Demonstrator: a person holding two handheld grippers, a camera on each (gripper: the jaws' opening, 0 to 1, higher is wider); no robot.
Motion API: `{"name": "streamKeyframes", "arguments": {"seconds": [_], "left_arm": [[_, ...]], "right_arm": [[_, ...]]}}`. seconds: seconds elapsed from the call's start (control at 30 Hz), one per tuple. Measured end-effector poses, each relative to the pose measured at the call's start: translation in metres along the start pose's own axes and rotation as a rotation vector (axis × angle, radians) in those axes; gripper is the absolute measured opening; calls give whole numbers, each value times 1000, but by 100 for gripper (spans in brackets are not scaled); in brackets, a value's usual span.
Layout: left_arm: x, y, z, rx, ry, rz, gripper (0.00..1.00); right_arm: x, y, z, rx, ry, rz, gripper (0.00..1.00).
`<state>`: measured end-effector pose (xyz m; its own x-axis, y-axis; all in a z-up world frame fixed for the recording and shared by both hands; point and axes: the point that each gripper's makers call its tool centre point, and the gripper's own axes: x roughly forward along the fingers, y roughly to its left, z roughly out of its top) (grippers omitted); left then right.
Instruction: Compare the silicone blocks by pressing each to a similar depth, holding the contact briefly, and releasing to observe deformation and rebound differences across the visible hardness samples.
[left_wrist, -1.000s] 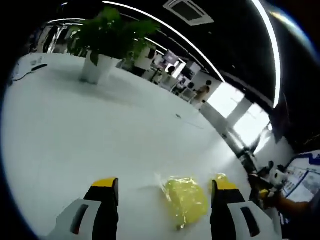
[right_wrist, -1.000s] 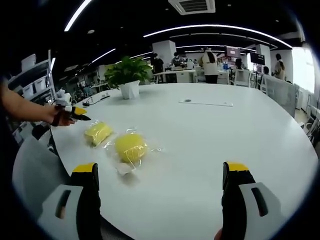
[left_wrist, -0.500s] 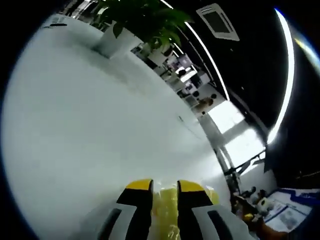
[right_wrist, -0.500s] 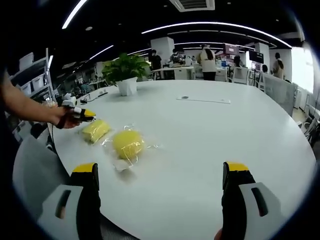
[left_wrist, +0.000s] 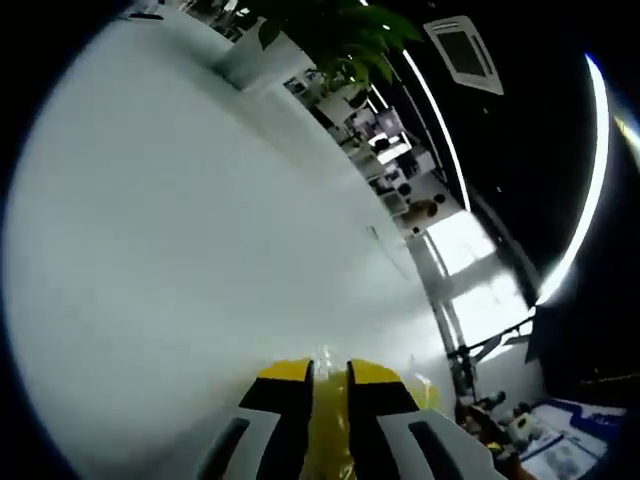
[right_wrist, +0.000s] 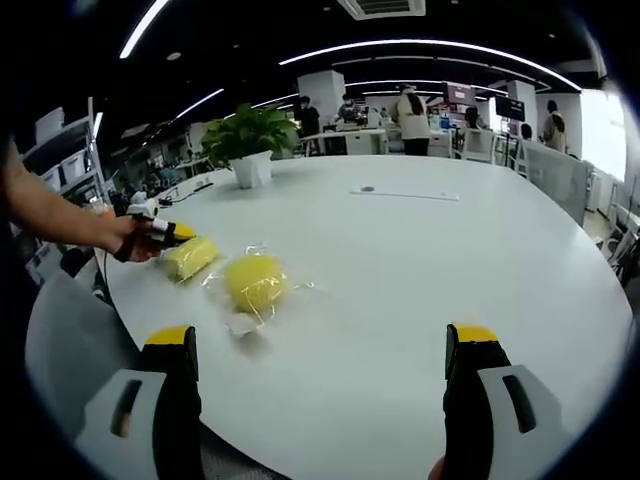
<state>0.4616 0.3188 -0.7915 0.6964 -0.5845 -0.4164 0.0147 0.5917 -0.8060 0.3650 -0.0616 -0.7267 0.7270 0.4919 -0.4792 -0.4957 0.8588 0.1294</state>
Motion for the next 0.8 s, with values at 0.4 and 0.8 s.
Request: {"name": "streamKeyframes", "arguments": {"seconds": [0.4,0.8], "left_arm": [[-4,-12,-3,-23,19,-35,0],[-12,-48,11,115,-51,-118,0]], "right_arm": [[4,4,6,-3,-7,8,96],[9,15,11,-17,-15,33,96]]}}
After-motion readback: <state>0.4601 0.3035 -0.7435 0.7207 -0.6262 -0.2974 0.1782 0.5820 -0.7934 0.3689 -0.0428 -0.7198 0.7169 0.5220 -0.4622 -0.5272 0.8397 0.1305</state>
